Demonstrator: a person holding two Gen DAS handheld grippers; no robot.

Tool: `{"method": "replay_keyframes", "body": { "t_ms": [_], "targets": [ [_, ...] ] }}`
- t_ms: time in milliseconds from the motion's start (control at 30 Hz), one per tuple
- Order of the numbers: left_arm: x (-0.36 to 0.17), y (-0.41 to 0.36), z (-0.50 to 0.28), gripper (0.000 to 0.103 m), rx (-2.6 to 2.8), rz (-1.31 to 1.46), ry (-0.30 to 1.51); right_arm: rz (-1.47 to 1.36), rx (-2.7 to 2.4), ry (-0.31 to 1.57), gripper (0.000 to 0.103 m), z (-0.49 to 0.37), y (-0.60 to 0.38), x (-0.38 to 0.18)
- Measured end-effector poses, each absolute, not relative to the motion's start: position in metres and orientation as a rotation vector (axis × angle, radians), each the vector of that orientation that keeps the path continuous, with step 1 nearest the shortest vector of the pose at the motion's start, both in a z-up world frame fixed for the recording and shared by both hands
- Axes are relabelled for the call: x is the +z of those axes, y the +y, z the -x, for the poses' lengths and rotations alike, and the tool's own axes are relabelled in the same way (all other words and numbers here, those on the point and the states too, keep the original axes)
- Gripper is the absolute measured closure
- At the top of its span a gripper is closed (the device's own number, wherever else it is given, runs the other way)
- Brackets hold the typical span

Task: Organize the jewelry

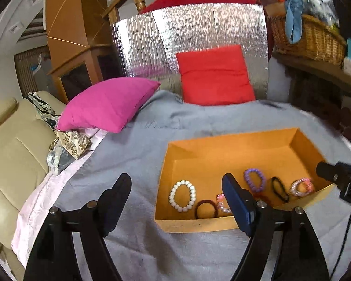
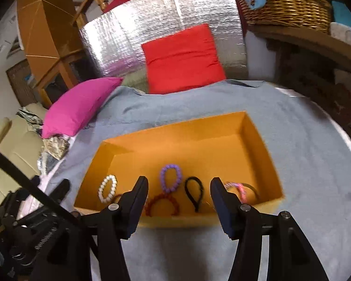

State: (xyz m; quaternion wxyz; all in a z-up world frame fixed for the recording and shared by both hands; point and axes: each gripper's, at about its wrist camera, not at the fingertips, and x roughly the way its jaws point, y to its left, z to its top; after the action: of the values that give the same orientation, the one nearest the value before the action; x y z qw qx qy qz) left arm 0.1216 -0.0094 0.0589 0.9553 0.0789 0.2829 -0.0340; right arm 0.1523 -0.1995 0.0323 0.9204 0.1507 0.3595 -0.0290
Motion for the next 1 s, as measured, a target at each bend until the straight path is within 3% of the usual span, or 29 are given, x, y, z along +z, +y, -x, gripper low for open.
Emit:
{"method": "replay_keyframes", "body": {
  "t_ms": [167,300,433,1000],
  "targets": [
    [0.079,-0.007,-0.107,0.014,-0.070,-0.123,0.546,-0.252,-0.115,0.745,0.043,-0.122,-0.197,0.052],
    [0.090,-0.006,-0.100,0.013,-0.056,-0.137,0.523,-0.223,-0.097,0.770,0.043,-0.105,-0.193,0.067],
    [0.093,-0.005,-0.098,0.013,-0.053,-0.132,0.526,-0.233,-0.098,0.735,0.034,-0.095,-0.192,0.082],
    [0.081,-0.008,-0.109,0.013,-0.020,-0.148,0.590,-0.291,-0.066,0.765,0.034,-0.117,-0.196,0.056]
  ]
}}
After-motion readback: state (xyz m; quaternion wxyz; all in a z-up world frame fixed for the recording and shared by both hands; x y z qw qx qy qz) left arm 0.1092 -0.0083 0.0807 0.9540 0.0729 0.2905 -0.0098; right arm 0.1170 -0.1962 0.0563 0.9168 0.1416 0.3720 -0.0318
